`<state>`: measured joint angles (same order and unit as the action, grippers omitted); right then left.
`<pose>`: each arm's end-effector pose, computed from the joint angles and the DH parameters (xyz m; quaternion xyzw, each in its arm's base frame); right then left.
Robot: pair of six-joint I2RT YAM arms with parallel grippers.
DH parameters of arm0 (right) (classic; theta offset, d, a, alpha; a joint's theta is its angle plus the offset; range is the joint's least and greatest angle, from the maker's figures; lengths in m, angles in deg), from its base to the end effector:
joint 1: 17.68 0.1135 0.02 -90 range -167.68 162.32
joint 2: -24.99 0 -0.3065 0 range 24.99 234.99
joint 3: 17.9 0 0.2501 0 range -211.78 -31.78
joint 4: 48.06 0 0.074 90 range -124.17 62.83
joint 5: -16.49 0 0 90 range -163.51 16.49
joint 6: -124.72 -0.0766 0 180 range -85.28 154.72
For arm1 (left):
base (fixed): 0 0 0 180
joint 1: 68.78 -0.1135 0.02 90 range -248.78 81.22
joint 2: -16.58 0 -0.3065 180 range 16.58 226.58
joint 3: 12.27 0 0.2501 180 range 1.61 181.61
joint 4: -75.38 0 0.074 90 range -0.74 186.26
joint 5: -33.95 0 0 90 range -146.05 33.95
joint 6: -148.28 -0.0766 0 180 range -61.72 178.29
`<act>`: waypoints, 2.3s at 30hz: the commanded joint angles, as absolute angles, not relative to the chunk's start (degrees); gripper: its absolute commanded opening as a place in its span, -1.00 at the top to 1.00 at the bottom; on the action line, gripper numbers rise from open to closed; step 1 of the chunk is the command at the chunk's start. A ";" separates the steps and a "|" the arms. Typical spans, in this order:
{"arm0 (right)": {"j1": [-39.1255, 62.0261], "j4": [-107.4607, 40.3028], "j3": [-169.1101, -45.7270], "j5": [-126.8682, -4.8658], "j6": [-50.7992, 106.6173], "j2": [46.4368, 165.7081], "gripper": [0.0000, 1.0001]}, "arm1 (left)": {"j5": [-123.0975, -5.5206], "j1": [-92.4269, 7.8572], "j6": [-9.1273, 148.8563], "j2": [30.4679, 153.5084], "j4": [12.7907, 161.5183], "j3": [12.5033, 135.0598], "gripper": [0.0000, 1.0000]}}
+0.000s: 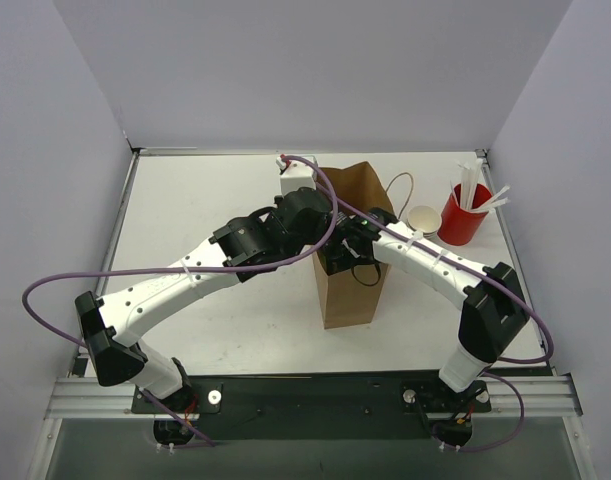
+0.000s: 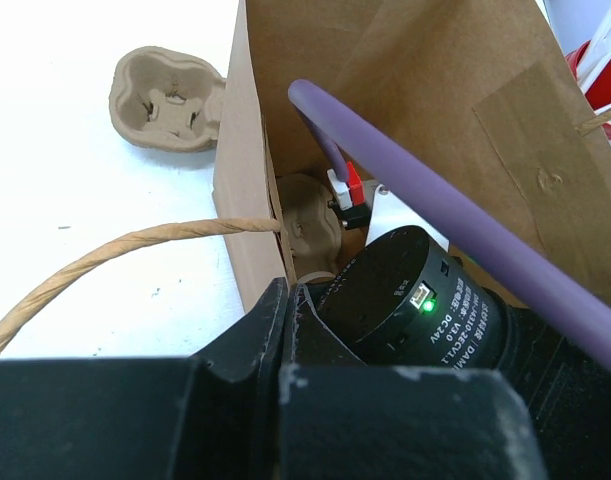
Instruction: Pack the takeout coffee
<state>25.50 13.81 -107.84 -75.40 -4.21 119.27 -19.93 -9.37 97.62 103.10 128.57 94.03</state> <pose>0.2591 0.2397 0.2625 -0.0329 0.9778 0.1232 0.1660 0.2171 -0.2785 0.4293 0.0012 0.8499 -0.1643 0.5006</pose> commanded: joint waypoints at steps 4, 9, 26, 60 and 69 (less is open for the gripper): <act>25.39 13.55 -105.61 -77.02 -4.21 119.39 -0.56 | -20.19 -9.37 96.96 103.50 126.52 97.06 1.00; 25.39 12.76 -104.30 -77.20 -4.21 119.21 -0.56 | -20.10 -9.46 97.13 103.42 126.61 96.89 1.00; 23.72 11.62 -102.97 -74.92 -3.95 119.39 -0.59 | -19.66 -9.81 96.61 102.98 128.90 97.42 1.00; 23.19 15.57 -107.98 -73.24 -1.75 119.39 -0.89 | -20.80 -10.86 96.78 102.27 128.46 96.09 1.00; 23.19 16.36 -108.42 -73.33 -1.84 118.86 -0.88 | -20.98 -10.78 96.87 102.45 128.28 96.18 1.00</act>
